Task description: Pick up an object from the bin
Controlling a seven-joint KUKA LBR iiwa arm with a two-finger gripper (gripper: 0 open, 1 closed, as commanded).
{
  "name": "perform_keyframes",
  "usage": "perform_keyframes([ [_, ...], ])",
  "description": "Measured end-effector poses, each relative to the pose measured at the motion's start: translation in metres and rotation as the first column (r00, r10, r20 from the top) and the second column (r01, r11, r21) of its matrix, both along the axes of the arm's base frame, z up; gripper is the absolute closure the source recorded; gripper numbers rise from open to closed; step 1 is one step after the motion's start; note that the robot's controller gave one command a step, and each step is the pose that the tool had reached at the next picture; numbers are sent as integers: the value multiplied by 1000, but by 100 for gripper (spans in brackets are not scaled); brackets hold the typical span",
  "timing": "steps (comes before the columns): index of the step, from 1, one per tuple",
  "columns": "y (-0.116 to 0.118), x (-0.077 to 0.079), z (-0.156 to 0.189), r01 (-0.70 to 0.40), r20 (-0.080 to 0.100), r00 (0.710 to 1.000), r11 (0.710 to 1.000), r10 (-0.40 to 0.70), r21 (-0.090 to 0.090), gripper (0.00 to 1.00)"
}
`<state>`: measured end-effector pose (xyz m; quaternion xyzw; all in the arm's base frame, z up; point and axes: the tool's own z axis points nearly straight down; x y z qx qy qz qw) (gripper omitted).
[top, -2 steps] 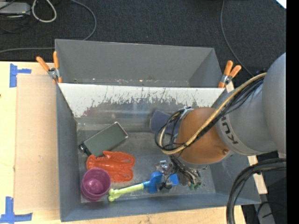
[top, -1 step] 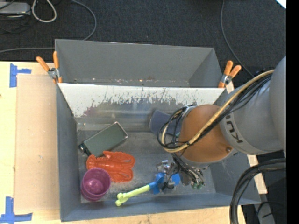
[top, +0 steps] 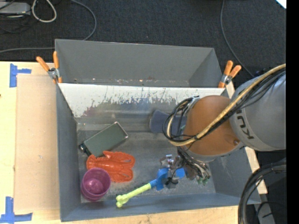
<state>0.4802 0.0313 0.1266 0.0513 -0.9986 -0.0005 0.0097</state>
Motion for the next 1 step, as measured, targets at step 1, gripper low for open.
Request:
perform_keyframes([
  [1,0,1,35,0,4,1000,1000,0,0,100],
])
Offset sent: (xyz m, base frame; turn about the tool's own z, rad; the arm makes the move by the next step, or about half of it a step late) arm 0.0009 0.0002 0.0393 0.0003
